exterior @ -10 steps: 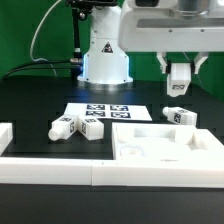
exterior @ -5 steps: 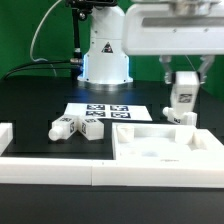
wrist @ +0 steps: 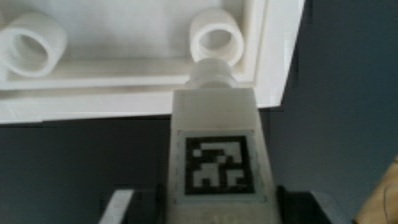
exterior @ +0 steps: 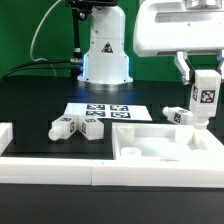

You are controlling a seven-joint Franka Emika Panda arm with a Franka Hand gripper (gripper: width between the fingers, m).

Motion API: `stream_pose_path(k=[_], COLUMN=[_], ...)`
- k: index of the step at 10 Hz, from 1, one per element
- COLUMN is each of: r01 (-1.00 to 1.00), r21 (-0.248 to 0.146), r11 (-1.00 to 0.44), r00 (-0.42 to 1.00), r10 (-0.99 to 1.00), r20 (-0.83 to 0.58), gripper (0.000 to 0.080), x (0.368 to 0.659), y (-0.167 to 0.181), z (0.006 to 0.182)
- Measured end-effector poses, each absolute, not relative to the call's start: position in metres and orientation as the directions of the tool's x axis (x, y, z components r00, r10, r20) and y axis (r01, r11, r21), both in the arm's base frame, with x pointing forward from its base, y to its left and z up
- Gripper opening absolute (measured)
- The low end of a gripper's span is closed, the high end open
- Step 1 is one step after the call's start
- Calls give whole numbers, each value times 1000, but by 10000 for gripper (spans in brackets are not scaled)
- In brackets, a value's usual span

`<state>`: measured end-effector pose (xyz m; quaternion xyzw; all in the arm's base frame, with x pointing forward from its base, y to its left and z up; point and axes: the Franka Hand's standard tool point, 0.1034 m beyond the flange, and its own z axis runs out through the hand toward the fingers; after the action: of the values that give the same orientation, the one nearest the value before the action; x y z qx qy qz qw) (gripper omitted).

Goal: Assemble one leg

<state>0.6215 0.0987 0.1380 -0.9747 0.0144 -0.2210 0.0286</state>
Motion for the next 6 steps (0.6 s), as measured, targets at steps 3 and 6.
stream_pose_path(k=[3, 6], r01=[19, 19], r21=[-46, -47], r11=[-999, -999], r00=[885, 883], r10=[-5, -5], r20=[466, 470], gripper=[287, 287], x=[632, 632], y=[99, 100], z=[142, 141])
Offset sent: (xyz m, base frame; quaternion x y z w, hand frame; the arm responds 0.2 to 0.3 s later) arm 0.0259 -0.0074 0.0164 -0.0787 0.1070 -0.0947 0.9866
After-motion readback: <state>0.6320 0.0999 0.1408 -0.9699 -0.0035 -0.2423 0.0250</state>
